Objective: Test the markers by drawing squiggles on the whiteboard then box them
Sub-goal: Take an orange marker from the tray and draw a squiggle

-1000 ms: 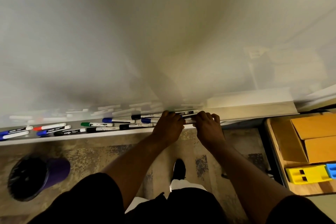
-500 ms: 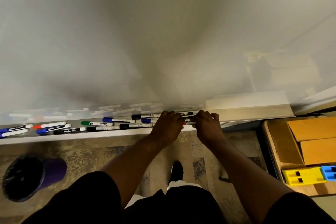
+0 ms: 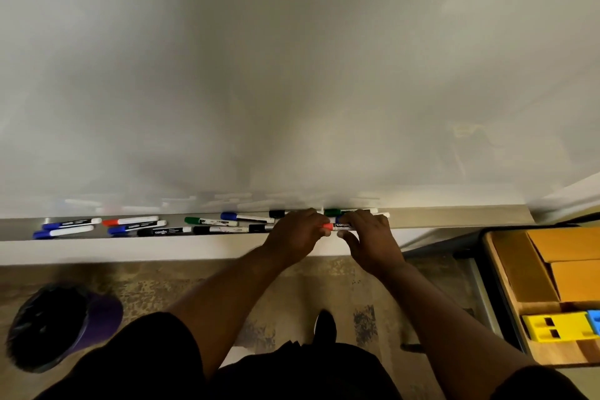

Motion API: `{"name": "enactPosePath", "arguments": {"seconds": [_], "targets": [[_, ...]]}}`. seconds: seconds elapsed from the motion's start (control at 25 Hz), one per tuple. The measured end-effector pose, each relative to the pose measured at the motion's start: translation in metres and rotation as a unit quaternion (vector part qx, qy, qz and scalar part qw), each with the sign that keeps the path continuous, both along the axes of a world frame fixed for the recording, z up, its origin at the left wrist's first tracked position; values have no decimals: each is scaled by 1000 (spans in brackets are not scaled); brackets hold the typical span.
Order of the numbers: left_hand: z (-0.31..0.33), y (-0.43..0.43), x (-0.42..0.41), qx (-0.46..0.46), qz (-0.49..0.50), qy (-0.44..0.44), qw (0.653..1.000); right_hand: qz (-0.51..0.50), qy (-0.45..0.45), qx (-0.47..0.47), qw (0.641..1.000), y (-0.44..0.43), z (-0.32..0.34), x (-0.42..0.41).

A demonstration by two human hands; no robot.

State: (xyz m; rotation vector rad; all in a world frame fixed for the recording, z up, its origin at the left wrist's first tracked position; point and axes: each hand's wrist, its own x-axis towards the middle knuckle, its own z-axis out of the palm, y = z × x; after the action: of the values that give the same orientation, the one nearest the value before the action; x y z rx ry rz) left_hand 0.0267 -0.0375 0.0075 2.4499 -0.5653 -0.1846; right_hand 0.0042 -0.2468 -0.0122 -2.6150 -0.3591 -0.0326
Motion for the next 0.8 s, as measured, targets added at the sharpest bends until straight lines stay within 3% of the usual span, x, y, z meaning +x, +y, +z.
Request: {"name": "enactPosePath", "arguments": {"seconds": [0.12, 0.48, 0.8], "targets": [[7, 39, -9, -30, 27, 28, 999, 6, -23, 26, 999, 38, 8, -4], [28, 201, -49, -63, -27, 35, 997, -31, -96, 15, 995, 195, 30, -52], [54, 292, -78, -51, -4, -54, 997, -75, -156, 37, 984, 298, 60, -81]]}}
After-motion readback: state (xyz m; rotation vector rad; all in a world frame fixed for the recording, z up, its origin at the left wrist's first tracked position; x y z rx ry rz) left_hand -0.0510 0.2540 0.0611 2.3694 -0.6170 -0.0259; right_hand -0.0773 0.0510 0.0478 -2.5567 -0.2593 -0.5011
